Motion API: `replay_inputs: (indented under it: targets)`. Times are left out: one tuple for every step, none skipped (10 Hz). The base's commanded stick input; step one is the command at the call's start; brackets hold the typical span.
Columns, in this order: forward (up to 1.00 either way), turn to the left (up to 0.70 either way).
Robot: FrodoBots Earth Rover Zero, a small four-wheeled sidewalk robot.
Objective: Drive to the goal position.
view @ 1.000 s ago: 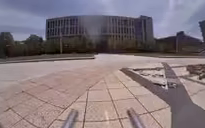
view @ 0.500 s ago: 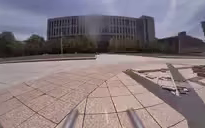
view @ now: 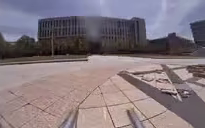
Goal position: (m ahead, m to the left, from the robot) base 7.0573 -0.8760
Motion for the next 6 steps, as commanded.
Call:
replay_inputs:
  targets:
    - [0.50,0.00]
    - [0.50,0.00]
    - [0.50,0.00]
    - [0.50,0.00]
    - [0.50,0.00]
    - [0.50,0.00]
